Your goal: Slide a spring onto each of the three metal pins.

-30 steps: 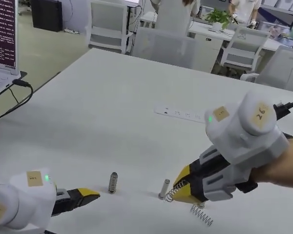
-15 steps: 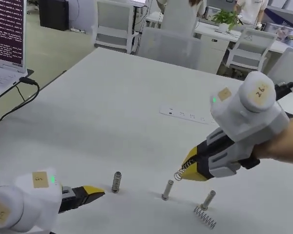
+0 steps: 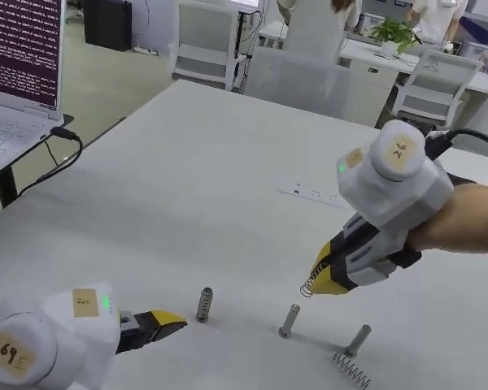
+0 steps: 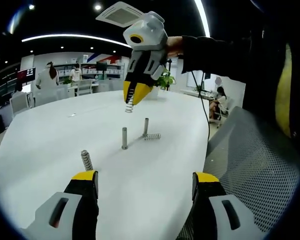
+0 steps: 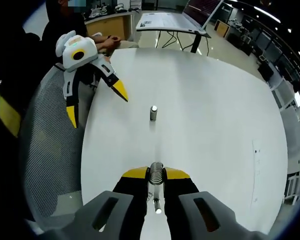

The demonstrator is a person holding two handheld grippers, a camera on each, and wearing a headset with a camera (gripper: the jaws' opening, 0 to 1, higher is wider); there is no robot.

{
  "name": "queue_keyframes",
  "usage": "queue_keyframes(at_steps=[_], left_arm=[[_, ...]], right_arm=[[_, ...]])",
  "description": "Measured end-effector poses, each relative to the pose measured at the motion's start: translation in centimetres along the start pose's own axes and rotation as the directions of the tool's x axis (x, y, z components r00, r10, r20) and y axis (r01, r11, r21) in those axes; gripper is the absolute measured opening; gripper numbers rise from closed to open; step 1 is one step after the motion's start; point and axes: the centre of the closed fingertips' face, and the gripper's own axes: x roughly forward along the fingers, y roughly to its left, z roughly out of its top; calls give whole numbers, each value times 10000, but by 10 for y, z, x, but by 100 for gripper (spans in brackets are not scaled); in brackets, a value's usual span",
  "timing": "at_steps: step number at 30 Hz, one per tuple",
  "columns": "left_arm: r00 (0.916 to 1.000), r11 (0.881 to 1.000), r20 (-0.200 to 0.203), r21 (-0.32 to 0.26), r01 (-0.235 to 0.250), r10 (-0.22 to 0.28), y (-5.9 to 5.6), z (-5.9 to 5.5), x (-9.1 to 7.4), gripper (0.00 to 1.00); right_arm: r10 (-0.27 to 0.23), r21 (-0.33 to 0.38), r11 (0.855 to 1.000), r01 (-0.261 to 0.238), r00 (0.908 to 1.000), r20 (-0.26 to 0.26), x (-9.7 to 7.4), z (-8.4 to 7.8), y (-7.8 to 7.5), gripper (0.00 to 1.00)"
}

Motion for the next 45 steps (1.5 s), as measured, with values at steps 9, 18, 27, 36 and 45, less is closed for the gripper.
queue_keyframes(at_steps=[9,18,27,36,45], left_arm=[[10000,10000,23,7,-47,47,0,1,-1,73],[9999,9999,48,-9,-131,131,1,1,-1,72],[9999,9999,83,-48,-134,134,2,2,-1,72],[9999,9999,69,-68,-104,104,2,1,-1,70],[9999,9999,56,-89,-106,106,3,1,-2,69]], right_arm=[[360,51,9993,-358,9986,-381,15,-7,-4,9],[593,157,9982,-585,9970,-505,25,-9,-7,9],[776,267,9967,-762,9953,-572,31,-12,-8,9],[883,266,9959,-865,9934,-735,39,-14,-7,9],[932,360,9953,-904,9918,-877,49,-21,-8,9]])
